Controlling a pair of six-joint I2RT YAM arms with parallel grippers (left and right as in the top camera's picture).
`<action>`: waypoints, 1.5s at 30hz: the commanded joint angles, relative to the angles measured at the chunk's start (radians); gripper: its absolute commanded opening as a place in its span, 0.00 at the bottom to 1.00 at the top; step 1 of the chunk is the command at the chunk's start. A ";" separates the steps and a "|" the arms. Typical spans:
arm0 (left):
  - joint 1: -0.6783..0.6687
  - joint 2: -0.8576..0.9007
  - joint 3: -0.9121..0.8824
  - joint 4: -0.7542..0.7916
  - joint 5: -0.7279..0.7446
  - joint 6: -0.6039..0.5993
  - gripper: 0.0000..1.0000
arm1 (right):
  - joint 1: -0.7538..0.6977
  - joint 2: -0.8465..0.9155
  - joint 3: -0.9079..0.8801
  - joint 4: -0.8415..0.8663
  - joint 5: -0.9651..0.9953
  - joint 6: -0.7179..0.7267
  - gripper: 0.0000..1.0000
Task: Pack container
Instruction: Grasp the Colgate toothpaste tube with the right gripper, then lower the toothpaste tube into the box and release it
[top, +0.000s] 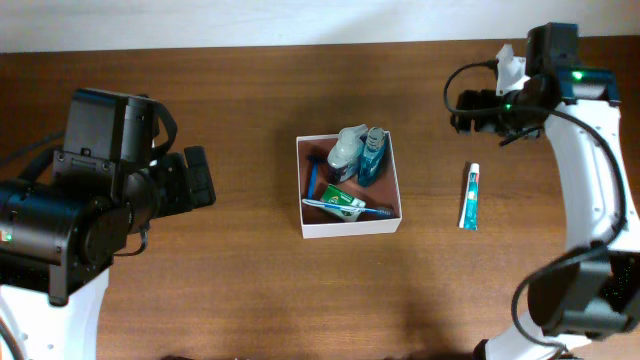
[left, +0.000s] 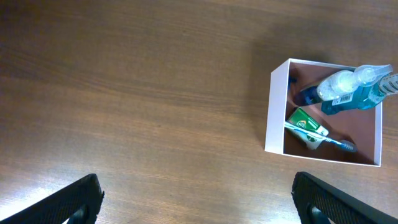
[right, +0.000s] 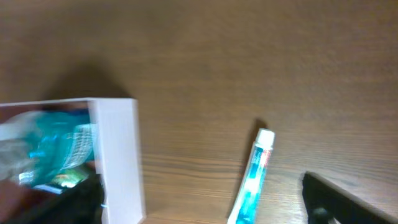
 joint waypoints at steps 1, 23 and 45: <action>0.003 -0.008 0.005 0.000 -0.014 0.012 0.99 | -0.003 0.097 -0.054 -0.003 0.152 0.102 0.88; 0.003 -0.008 0.005 0.000 -0.014 0.012 0.99 | -0.066 0.427 -0.173 0.012 0.166 0.132 0.33; 0.003 -0.008 0.005 0.000 -0.014 0.012 1.00 | 0.533 -0.203 -0.063 -0.139 0.165 -0.132 0.04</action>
